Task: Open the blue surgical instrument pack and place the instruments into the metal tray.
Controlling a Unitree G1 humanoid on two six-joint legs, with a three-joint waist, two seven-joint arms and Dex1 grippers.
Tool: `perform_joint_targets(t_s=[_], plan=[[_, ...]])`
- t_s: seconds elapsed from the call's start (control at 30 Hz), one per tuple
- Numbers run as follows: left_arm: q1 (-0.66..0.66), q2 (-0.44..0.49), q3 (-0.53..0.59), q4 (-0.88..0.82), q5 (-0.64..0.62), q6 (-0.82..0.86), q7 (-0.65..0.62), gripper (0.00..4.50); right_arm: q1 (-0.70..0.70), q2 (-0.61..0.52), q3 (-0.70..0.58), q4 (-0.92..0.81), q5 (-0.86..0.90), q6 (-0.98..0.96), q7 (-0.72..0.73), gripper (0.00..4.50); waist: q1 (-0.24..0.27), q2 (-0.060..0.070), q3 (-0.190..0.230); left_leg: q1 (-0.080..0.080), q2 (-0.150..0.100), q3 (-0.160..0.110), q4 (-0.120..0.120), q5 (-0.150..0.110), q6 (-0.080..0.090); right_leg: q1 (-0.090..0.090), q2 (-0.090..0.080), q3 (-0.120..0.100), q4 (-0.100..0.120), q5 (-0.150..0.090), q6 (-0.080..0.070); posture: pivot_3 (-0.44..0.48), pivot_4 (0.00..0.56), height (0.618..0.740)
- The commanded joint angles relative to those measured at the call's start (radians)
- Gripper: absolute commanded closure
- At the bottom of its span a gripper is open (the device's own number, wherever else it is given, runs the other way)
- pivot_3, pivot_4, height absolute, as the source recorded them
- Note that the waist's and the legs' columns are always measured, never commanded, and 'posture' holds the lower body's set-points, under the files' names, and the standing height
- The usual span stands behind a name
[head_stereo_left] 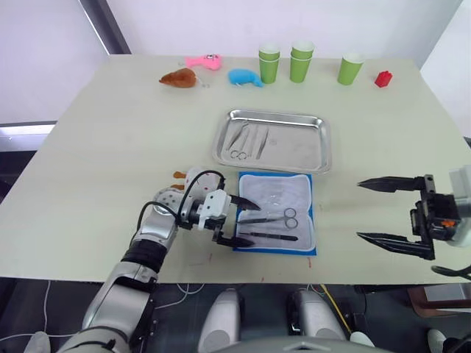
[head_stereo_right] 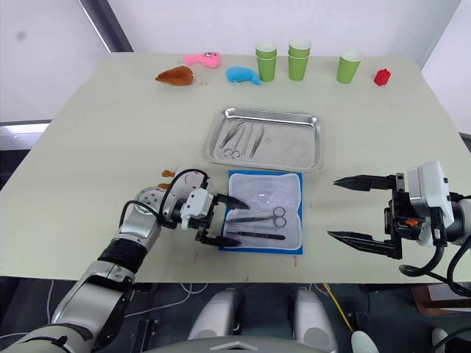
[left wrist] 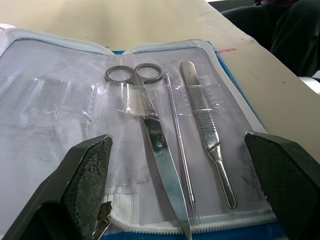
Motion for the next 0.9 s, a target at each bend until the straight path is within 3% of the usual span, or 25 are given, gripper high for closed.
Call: perform_joint_targets(t_s=[0.03, 0.33, 0.67, 0.9], plan=[[0.015, -0.001, -0.042, 0.039, 0.055, -0.009, -0.014, 0.04, -0.018, 0.015, 0.042, -0.01, -0.014, -0.008, -0.009, 0.0, 0.0, 0.0, 0.0, 0.0, 0.0, 0.0, 0.0, 0.0, 0.0, 0.0, 0.0, 0.0, 0.0, 0.0, 0.0, 0.0, 0.15, 0.739], [-0.004, -0.009, -0.054, 0.095, 0.076, 0.003, 0.001, 0.04, -0.117, 0.088, 0.236, 0.038, -0.162, -0.058, -0.055, 0.0, 0.0, 0.001, -0.001, 0.004, 0.0, -0.001, 0.001, 0.0, 0.0, 0.005, 0.0, 0.0, 0.0, 0.001, 0.001, 0.0, 0.15, 0.739], [-0.006, -0.029, -0.071, 0.111, 0.098, 0.005, 0.002, 0.04, -0.309, 0.205, 0.563, 0.204, -0.524, -0.129, -0.166, 0.0, 0.001, 0.007, -0.007, 0.004, -0.003, -0.004, 0.002, 0.0, 0.0, 0.006, 0.0, 0.001, -0.001, 0.002, 0.001, 0.0, 0.15, 0.739], [-0.003, -0.035, -0.068, 0.116, 0.097, 0.02, 0.006, 0.04, -0.451, 0.285, 0.71, 0.309, -0.665, -0.041, -0.218, 0.0, 0.001, 0.01, -0.01, 0.003, -0.004, -0.005, 0.002, 0.0, 0.001, 0.006, 0.0, 0.001, -0.001, 0.002, 0.001, 0.0, 0.15, 0.739]])
